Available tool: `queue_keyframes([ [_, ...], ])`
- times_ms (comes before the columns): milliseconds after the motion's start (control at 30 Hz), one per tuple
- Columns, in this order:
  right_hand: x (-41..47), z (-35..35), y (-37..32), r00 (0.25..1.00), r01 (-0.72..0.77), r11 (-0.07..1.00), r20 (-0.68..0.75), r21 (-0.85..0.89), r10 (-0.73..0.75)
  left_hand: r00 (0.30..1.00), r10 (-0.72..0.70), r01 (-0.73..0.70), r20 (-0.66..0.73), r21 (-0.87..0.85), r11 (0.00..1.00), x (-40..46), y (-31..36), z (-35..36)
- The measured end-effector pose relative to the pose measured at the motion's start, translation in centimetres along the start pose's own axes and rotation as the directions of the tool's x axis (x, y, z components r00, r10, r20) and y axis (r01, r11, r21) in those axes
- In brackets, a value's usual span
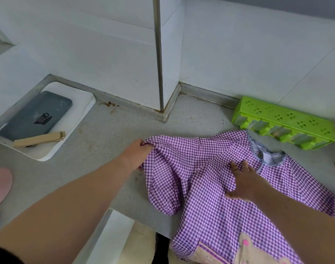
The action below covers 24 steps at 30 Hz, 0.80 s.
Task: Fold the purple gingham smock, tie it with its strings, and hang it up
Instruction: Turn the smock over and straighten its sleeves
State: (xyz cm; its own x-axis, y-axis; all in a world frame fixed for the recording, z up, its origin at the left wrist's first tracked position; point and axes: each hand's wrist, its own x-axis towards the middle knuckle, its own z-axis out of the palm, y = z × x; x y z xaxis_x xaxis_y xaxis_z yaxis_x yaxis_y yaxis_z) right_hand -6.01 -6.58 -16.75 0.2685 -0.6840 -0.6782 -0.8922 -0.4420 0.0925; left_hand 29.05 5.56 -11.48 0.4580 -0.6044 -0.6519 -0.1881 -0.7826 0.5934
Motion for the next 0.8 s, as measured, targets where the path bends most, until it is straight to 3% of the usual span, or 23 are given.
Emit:
queue_keyframes([
  [33, 0.0, 0.0, 0.0, 1.0, -0.003, 1.0, -0.001, 0.0, 0.003, 0.998, -0.033, 0.039, 0.052, -0.119, 0.992, -0.4, 0.1, 0.1],
  [67, 0.0, 0.0, -0.1, 1.0, -0.004, 1.0, -0.003, -0.001, 0.004, 0.992, -0.037, 0.053, 0.118, -0.132, 0.99, -0.7, 0.1, 0.2],
  [133, 0.0, -0.1, -0.1, 1.0, -0.006, 1.0, -0.001, 0.0, 0.006, 0.962, 0.013, -0.038, 0.272, 0.089, 0.995, -1.6, -0.5, 1.1],
  [200, 0.0, -0.2, -0.2, 1.0, -0.009, 1.0, -0.002, 0.002, 0.009, 0.942, 0.061, -0.162, 0.331, 0.286, 0.944, -2.0, -1.4, 2.7],
  [300, 0.1, -0.2, -0.1, 1.0, -0.01, 1.0, -0.005, 0.003, 0.01, 0.954, 0.186, -0.251, 0.236, 0.29, 0.923, -1.8, -1.4, 4.2],
  [367, 0.1, -0.1, 0.0, 1.0, -0.009, 1.0, -0.008, 0.007, 0.009, 0.947, 0.321, -0.312, 0.027, 0.325, 0.893, -1.2, -0.6, 3.6],
  [400, 0.1, -0.1, 0.0, 1.0, -0.009, 1.0, -0.008, 0.009, 0.009, 0.908, 0.408, -0.34, -0.098, 0.397, 0.853, -0.8, 0.0, 2.5],
  [467, 0.1, -0.1, 0.0, 1.0, -0.013, 1.0, -0.006, 0.01, 0.013, 0.748, 0.631, -0.383, -0.207, 0.642, 0.664, -0.4, 1.4, -0.9],
  [567, 0.1, -0.1, 0.0, 1.0, -0.017, 1.0, -0.008, 0.009, 0.017, 0.503, 0.862, -0.383, 0.063, 0.91, 0.157, 0.0, 2.5, -5.6],
  [600, 0.1, -0.1, 0.1, 1.0, -0.018, 1.0, -0.011, 0.009, 0.018, 0.496, 0.848, -0.357, 0.189, 0.934, 0.0, 0.2, 2.4, -6.1],
  [634, 0.1, -0.1, 0.1, 1.0, -0.015, 1.0, -0.018, 0.011, 0.015, 0.548, 0.787, -0.321, 0.285, 0.94, -0.117, 0.4, 2.1, -6.1],
  [700, 0.0, -0.1, 0.1, 1.0, -0.011, 1.0, -0.019, 0.007, 0.011, 0.761, 0.551, -0.289, 0.343, 0.939, -0.186, 1.0, 0.6, -4.7],
  [767, 0.0, -0.3, 0.0, 1.0, -0.01, 1.0, -0.011, 0.006, 0.01, 0.925, 0.285, -0.226, 0.249, 0.968, -0.112, 1.4, -1.0, -3.5],
  [800, 0.1, -0.3, 0.0, 1.0, -0.009, 1.0, -0.008, 0.007, 0.009, 0.956, 0.229, -0.185, 0.182, 0.983, -0.008, 1.6, -1.7, -3.0],
])
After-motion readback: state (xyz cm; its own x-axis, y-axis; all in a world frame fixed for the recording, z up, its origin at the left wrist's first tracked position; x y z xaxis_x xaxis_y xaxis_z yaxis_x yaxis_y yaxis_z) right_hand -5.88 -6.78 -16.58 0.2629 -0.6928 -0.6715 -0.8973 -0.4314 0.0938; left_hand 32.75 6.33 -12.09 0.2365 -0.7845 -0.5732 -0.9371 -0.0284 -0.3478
